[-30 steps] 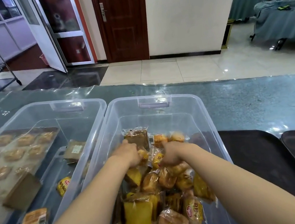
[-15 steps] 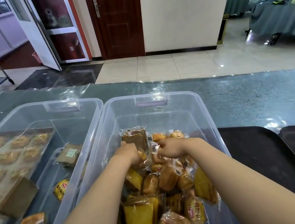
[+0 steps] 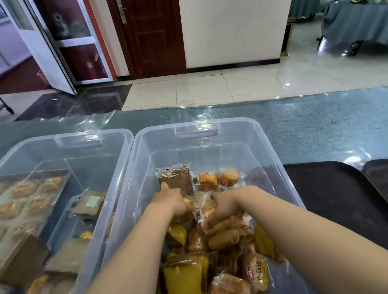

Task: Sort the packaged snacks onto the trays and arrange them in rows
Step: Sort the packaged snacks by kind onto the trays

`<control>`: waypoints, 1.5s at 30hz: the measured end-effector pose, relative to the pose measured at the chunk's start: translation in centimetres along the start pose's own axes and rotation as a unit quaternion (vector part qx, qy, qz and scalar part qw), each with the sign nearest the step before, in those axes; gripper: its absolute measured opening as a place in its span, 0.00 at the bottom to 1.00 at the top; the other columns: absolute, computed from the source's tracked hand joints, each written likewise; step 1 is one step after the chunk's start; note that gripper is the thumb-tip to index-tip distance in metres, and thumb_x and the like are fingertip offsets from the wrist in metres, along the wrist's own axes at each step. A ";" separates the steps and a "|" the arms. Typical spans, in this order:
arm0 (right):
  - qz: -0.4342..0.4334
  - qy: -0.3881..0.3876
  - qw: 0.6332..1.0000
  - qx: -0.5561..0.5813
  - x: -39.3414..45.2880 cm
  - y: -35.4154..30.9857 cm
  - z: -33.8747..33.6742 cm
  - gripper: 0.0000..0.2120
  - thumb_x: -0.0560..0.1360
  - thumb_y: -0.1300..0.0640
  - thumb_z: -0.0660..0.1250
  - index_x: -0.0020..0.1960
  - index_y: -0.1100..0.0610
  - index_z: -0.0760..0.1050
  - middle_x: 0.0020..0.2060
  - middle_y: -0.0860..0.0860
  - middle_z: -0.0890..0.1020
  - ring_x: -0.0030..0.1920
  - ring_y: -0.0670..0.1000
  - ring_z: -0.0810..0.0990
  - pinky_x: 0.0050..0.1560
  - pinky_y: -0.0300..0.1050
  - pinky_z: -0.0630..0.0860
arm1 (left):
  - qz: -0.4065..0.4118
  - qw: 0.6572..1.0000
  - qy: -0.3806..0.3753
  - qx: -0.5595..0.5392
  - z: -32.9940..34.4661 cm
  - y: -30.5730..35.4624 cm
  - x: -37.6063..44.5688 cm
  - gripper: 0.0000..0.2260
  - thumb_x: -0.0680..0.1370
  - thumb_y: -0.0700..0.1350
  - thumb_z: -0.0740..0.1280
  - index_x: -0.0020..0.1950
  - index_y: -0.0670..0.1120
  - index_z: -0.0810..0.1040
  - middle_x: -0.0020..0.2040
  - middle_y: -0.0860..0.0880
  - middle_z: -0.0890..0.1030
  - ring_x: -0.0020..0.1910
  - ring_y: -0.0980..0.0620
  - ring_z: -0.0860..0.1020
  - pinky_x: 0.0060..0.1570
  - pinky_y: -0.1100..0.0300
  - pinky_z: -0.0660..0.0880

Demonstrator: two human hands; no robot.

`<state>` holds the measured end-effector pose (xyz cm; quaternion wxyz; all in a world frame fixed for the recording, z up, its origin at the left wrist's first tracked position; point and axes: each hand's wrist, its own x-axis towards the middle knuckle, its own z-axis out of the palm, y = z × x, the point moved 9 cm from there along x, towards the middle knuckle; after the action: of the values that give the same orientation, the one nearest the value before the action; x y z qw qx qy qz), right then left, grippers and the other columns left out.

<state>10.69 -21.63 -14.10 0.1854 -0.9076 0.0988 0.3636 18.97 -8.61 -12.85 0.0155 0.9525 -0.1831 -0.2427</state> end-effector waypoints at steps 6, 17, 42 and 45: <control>-0.017 -0.023 1.000 -0.008 -0.6 -0.9 -0.1 0.44 0.65 0.38 0.75 0.74 0.55 0.63 0.69 0.53 0.71 0.64 0.59 0.74 0.62 0.57 0.75 | 0.014 1.000 0.003 -0.022 -0.2 0.5 -0.3 0.22 0.75 0.52 0.71 0.65 0.46 0.72 0.67 0.45 0.60 0.51 0.47 0.77 0.50 0.58 0.76; -0.084 0.088 0.993 0.011 -6.5 -1.0 -5.5 0.40 0.68 0.40 0.75 0.72 0.53 0.63 0.67 0.52 0.73 0.58 0.55 0.76 0.55 0.50 0.78 | 0.077 0.983 0.129 -0.106 -7.5 2.2 -4.2 0.17 0.73 0.54 0.72 0.57 0.46 0.80 0.61 0.48 0.68 0.54 0.49 0.76 0.60 0.53 0.73; -0.165 0.401 0.819 0.375 -34.4 36.8 -2.5 0.11 0.73 0.46 0.71 0.54 0.46 0.77 0.43 0.41 0.83 0.43 0.37 0.80 0.43 0.31 0.74 | 0.261 0.861 0.332 -0.285 -1.9 38.6 -24.3 0.16 0.74 0.45 0.73 0.62 0.46 0.79 0.59 0.56 0.73 0.54 0.72 0.71 0.55 0.80 0.62; -0.136 0.381 0.817 0.411 -34.7 41.1 -0.5 0.09 0.75 0.48 0.70 0.52 0.50 0.76 0.42 0.46 0.83 0.39 0.37 0.80 0.34 0.28 0.73 | 0.259 0.869 0.293 -0.302 1.4 41.9 -23.8 0.17 0.75 0.45 0.72 0.63 0.48 0.78 0.58 0.61 0.71 0.56 0.69 0.72 0.56 0.78 0.64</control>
<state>-26.78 -57.77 -0.49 0.5363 -0.8171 0.1774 -0.1151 -15.35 -39.15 1.73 0.4179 0.8470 -0.3282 0.0169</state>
